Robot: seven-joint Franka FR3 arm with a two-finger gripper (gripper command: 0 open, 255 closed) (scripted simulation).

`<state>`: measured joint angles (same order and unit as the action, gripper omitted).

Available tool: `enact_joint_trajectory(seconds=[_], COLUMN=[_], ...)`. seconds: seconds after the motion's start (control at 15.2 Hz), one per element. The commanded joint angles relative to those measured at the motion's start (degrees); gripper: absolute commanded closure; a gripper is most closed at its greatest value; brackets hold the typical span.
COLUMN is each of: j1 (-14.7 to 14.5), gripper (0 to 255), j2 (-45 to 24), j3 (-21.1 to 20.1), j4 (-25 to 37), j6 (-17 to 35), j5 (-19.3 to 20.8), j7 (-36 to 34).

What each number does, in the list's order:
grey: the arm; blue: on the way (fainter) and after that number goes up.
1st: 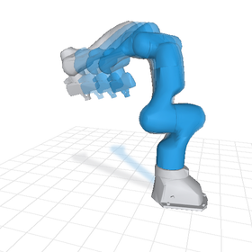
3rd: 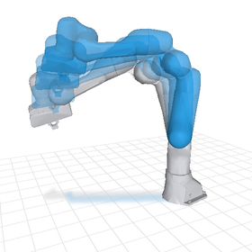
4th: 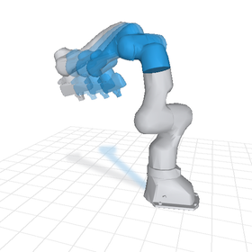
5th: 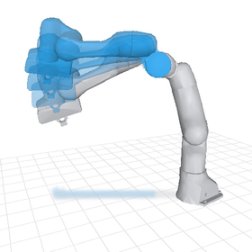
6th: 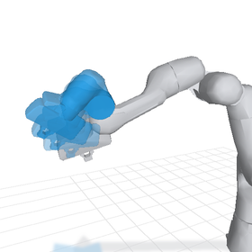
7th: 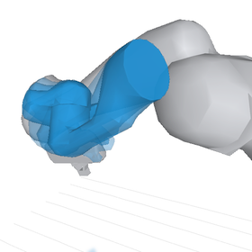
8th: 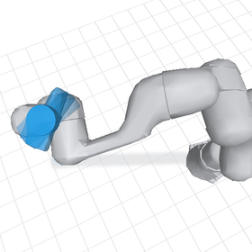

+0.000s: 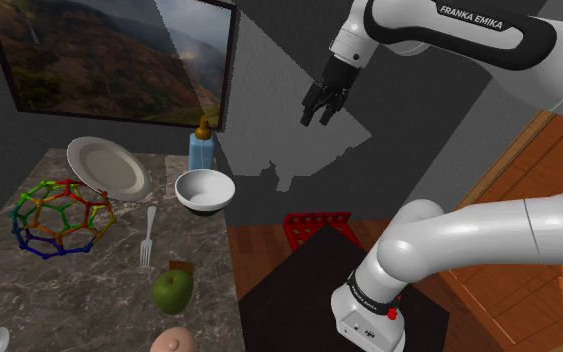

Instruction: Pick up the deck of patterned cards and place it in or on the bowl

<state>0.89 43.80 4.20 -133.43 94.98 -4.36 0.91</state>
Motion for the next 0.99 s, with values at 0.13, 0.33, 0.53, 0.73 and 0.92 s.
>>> enact_joint_trajectory(seconds=[0.13,0.33,0.53,0.73,0.92], j1=[-0.2,-0.6,-1.2,-2.0,-2.8], gripper=[0,0,0,0,0], j2=[-0.9,-2.6,-5.1,-8.2,-12.0], j3=[-1.9,-4.7,-7.4,-10.1,-12.7], j4=[-2.0,-4.5,-6.5,-8.0,-8.8], j6=[1.5,3.9,6.5,9.5,12.6], j5=[-1.6,-4.2,-6.9,-9.7,-12.6], j7=[-3.3,-8.2,-13.0,-17.6,-22.0])
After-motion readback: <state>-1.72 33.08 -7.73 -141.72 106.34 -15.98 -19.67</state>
